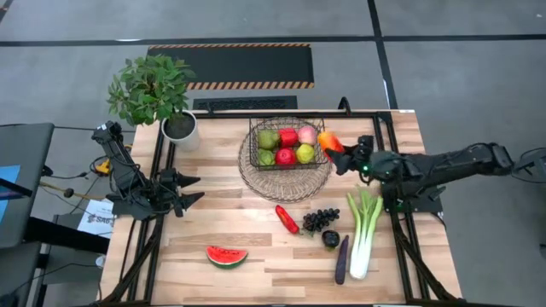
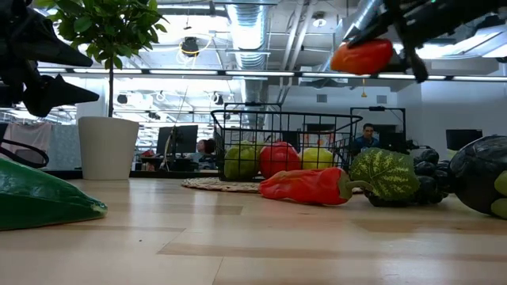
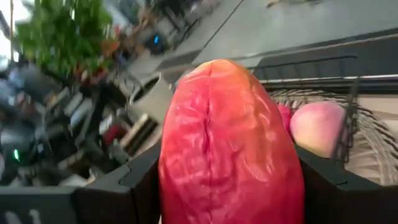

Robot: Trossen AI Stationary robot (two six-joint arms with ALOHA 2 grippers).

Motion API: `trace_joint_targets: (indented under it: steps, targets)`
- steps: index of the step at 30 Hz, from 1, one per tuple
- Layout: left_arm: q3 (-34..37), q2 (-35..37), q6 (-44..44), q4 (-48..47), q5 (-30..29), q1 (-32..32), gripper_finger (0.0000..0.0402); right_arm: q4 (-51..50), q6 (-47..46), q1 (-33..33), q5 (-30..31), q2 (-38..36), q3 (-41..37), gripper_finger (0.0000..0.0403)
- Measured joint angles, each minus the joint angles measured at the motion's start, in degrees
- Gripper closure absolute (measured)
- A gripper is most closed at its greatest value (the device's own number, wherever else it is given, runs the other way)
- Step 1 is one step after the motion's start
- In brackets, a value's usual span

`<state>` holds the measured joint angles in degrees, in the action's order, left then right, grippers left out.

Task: Build produce basket
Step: Put the orange mango into the black wire basket

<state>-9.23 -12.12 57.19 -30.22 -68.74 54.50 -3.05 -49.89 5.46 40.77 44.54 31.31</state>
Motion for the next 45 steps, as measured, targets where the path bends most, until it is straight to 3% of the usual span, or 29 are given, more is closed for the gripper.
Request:
trace_joint_targets:
  steps: [7, 12, 16, 26, 34, 45]
  targets:
    - [0.0, 0.0, 0.0, 0.1, -2.3, 0.0, 0.0060, 0.5, 17.7, -8.0, -13.4, 7.0, 3.4, 0.0132]
    - [0.0, 0.0, 0.0, 0.1, -2.5, 0.0, 0.0060, 0.3, 32.2, -10.5, -14.0, 13.8, 7.1, 0.0132]
    - [0.0, 0.0, 0.0, 0.1, -2.6, 0.0, 0.0060, 0.2, 38.7, -12.1, -16.3, 19.7, 10.4, 0.0132]
    - [0.0, 0.0, -0.6, 0.0, -2.7, 0.0, 0.0060, -2.4, 42.2, -16.2, -26.3, 30.6, 15.3, 0.0132]
    - [0.0, 0.0, -1.9, 0.0, -2.7, 0.0, 0.0060, -11.0, 40.9, -20.3, -29.6, 31.2, 15.7, 0.0132]
    - [0.0, 0.0, -2.0, -0.2, -4.7, 0.0, 0.0060, -11.3, 42.3, -22.9, -33.0, 31.2, 15.7, 0.0133]
